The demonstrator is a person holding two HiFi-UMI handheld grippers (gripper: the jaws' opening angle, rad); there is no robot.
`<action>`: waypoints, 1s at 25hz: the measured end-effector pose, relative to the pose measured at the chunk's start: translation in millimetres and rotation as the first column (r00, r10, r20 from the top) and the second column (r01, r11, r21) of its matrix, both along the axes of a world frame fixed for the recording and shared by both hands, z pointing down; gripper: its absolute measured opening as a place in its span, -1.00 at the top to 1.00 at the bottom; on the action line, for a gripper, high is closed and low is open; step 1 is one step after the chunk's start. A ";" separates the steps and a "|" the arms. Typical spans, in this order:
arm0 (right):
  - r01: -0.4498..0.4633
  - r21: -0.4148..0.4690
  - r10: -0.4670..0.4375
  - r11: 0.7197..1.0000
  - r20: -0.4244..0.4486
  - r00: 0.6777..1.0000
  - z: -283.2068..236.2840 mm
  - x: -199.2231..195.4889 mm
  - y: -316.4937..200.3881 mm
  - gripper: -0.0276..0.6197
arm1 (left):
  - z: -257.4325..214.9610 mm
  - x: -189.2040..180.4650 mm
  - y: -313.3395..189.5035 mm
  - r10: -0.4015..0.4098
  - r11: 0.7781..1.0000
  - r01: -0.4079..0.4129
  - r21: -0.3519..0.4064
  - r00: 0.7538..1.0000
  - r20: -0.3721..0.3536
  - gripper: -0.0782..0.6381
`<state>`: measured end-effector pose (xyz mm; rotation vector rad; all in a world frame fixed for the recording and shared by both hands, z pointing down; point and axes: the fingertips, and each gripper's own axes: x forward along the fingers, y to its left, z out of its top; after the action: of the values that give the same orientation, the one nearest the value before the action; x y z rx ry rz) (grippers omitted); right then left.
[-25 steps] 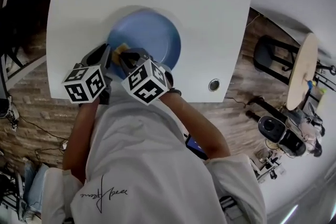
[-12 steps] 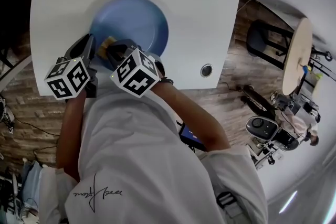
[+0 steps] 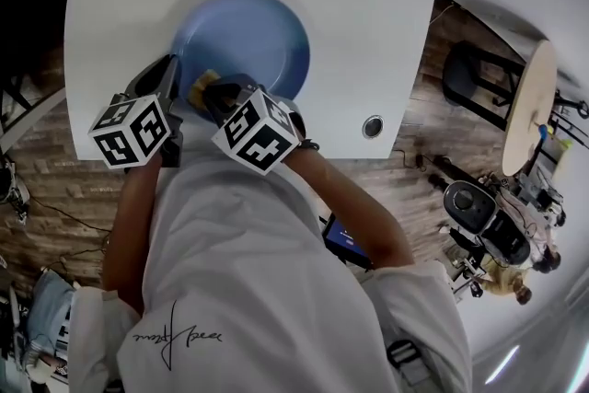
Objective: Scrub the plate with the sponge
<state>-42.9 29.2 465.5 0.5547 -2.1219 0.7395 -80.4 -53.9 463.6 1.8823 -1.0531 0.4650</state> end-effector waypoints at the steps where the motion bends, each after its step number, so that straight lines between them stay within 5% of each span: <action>1: 0.005 -0.004 -0.005 1.000 0.000 1.000 0.2 0.2 1.3 0.86 | 0.2 -0.3 -0.1 0.000 1.000 0.000 0.000 1.000 0.000 0.67; 25: 0.170 -0.069 -0.172 0.983 -0.024 0.985 -0.4 34.5 26.7 0.86 | 0.5 5.3 -3.5 0.021 1.000 -0.021 0.001 1.000 0.016 0.66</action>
<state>-8.5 55.9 465.1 0.3400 -2.0789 0.6975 -75.1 -57.4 464.1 1.8950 -1.0448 0.4930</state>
